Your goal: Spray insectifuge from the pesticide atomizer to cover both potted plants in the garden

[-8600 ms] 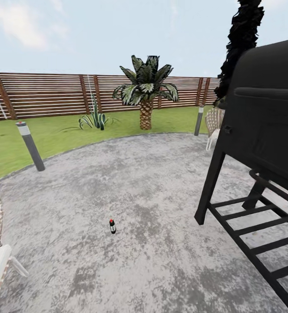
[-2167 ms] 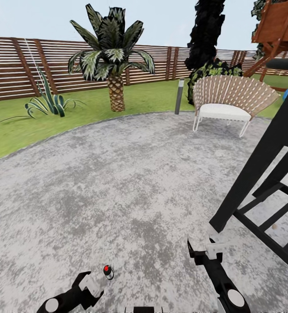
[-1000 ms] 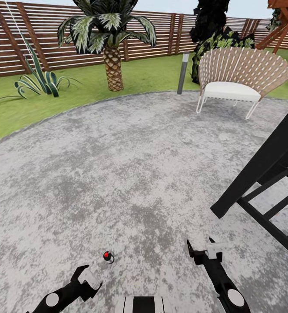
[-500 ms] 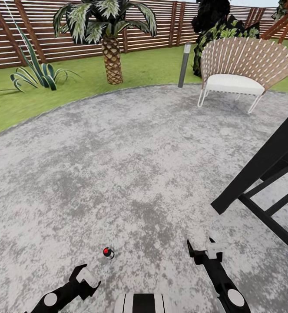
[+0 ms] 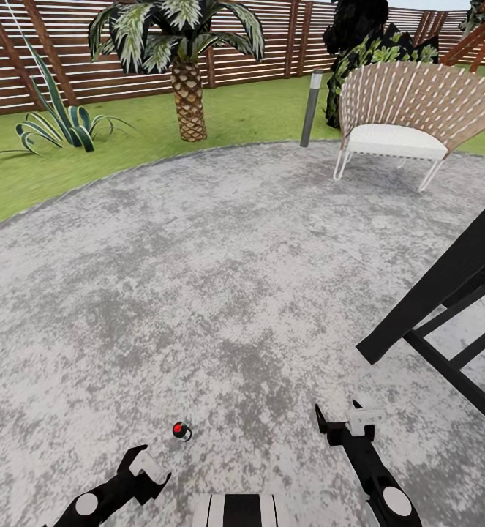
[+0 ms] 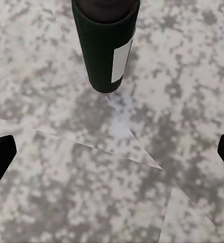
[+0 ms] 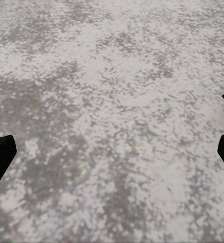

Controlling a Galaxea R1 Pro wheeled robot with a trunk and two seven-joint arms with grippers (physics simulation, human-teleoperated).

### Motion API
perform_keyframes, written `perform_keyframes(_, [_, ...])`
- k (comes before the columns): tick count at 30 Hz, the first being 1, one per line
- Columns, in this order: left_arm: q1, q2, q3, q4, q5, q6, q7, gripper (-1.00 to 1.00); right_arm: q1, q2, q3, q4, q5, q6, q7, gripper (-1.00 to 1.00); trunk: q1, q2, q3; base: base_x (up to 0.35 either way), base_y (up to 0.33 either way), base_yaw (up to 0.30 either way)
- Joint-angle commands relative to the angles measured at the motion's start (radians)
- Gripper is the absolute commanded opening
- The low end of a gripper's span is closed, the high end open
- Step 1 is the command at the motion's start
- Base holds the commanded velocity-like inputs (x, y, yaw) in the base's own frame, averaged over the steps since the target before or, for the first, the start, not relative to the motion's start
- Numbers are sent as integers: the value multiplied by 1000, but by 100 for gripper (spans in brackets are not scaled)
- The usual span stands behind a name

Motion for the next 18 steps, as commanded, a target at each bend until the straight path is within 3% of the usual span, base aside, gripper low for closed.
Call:
perform_keyframes(1, [0, -1, 1, 0, -8, -6, -1, 100, 0, 0, 1, 0, 0, -3, 0, 100, 0, 0, -1, 6, 0, 0])
perform_keyframes(18, [0, -2, 1, 0, -10, -6, -1, 100, 0, 0, 1, 0, 0, -3, 0, 100, 0, 0, -1, 59, -32, 0])
